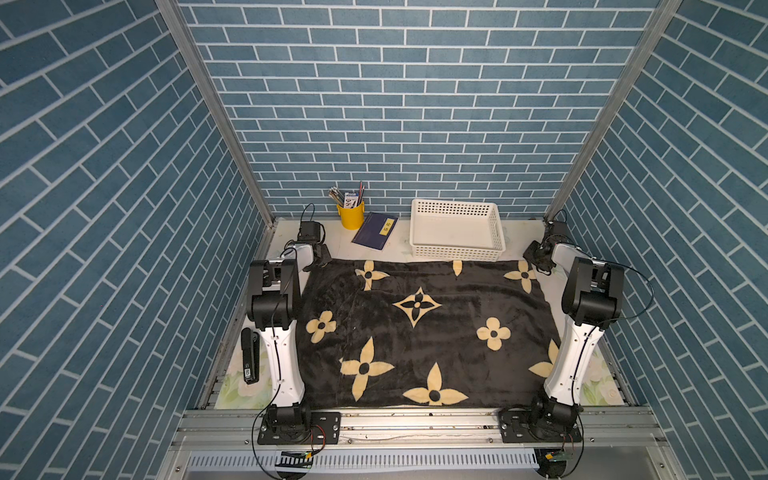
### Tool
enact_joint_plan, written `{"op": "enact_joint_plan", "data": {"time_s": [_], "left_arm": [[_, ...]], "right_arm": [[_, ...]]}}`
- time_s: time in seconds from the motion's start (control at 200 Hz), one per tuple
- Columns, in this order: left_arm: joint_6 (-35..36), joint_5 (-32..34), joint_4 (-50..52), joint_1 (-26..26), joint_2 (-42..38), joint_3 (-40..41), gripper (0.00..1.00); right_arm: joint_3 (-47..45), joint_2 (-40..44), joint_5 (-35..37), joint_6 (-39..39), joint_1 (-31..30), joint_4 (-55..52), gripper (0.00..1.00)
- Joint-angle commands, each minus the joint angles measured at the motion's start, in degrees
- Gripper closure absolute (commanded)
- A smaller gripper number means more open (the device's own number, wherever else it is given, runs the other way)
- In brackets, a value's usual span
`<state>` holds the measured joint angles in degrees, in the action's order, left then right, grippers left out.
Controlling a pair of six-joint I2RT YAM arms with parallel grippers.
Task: Roll up the pillowcase
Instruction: Fold the pillowcase.
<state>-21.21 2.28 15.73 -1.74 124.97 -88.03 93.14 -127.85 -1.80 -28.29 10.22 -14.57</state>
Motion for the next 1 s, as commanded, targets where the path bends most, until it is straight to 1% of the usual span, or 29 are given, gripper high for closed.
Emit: {"op": "enact_joint_plan", "data": {"time_s": [0.0,0.07,0.14,0.2,0.315,0.345,0.41,0.43,0.52,0.61,0.73,0.84,0.995], "left_arm": [[-0.5,-1.1,2.8,0.3,-0.5,1.5,1.0],[-0.5,-1.2,2.7,0.4,-0.3,1.5,1.0],[-0.6,-1.2,2.7,0.3,-0.3,1.5,1.0],[-0.7,-1.2,2.6,0.3,-0.3,1.5,1.0],[-0.8,-1.2,2.6,0.3,-0.4,1.5,1.0],[-0.8,-1.2,2.6,0.3,-0.5,1.5,1.0],[-0.7,-1.1,2.7,0.4,-0.6,1.5,1.0],[-0.7,-1.1,2.7,0.3,-0.7,1.6,1.0],[-0.8,-1.0,2.8,0.3,-1.5,1.6,1.0],[-1.5,-0.4,2.8,0.4,-3.9,2.3,1.0],[-1.9,1.0,2.4,0.3,-9.0,3.9,1.0],[-1.9,3.0,3.2,0.2,-14.2,4.9,1.0],[-2.5,5.4,2.6,-0.6,-22.2,8.1,1.0]], "right_arm": [[-0.2,-0.9,-1.9,-0.9,-0.4,-3.6,0.54],[-1.5,-0.3,-2.1,-0.5,-0.4,-2.9,0.54],[-2.1,-0.1,-2.2,-0.4,-0.4,-3.2,0.59],[-2.4,-0.1,-2.2,-0.3,-0.4,-3.8,0.61],[-4.8,1.3,-2.2,-0.3,-0.4,-2.7,0.68],[-5.5,1.7,-2.2,-0.3,-0.4,-2.4,0.72],[-6.3,1.7,-2.2,0.3,-0.4,-2.1,0.95],[-6.5,3.3,-2.2,0.5,-0.5,-2.0,1.0],[-8.0,5.6,-2.2,1.0,-0.4,-0.9,1.0],[-11.0,10.2,-1.9,1.5,-0.4,2.2,1.0],[-15.6,17.6,-1.1,3.2,-0.3,6.7,1.0],[-18.5,24.4,0.7,4.7,0.4,8.4,1.0],[-23.5,33.1,-0.6,5.1,2.9,12.3,1.0]]}}
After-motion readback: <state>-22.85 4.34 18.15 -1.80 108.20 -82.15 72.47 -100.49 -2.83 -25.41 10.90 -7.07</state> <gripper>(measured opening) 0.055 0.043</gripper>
